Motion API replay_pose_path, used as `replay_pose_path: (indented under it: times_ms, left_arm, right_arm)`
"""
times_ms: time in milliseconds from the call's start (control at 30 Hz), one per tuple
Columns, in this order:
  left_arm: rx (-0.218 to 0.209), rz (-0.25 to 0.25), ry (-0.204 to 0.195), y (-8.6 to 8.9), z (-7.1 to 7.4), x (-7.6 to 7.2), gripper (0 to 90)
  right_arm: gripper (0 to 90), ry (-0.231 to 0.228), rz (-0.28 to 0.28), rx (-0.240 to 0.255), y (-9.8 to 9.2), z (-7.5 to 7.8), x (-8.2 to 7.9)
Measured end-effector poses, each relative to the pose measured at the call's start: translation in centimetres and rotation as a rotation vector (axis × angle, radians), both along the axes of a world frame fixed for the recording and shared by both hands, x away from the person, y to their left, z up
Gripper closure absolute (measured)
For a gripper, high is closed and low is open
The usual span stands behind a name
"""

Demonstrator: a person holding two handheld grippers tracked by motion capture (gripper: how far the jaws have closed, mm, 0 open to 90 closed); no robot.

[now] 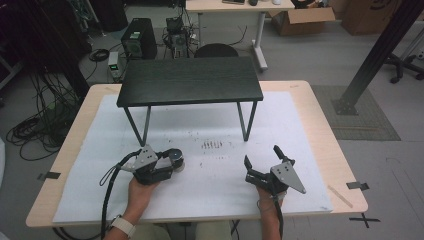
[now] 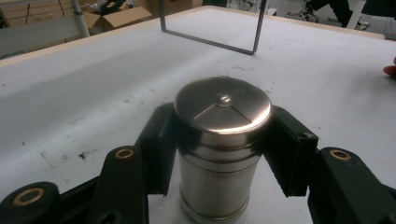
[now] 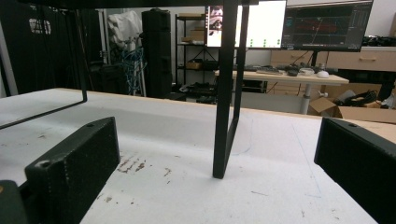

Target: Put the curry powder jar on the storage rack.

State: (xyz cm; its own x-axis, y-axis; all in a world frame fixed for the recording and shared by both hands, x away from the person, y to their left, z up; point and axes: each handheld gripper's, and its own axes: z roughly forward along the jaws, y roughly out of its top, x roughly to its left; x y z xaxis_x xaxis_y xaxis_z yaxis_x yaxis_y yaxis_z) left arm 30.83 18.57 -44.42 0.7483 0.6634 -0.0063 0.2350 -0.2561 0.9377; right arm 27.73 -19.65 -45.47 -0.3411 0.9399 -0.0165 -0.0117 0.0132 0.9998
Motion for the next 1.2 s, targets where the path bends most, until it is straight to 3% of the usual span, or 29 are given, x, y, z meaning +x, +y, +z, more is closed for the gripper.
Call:
replay_pose_path:
  times_ms: [567,867,1067,1200]
  left_arm:
    - [-0.093,0.014,-0.027,1.7,1.7,-0.9,48.9]
    - [-0.139,0.017,-0.051,3.3,4.4,-1.4,48.9]
    - [-0.130,0.028,-0.063,4.0,5.9,-1.5,49.0]
    - [-0.148,0.034,-0.067,4.6,7.0,-1.7,49.0]
  right_arm:
    - [0.0,-0.002,0.001,0.001,0.0,0.0,0.0]
    - [0.0,-0.001,0.001,0.000,0.0,0.0,0.0]
    - [0.0,0.002,0.001,0.000,0.0,0.0,0.0]
    - [0.0,0.000,0.001,0.000,0.0,0.0,0.0]
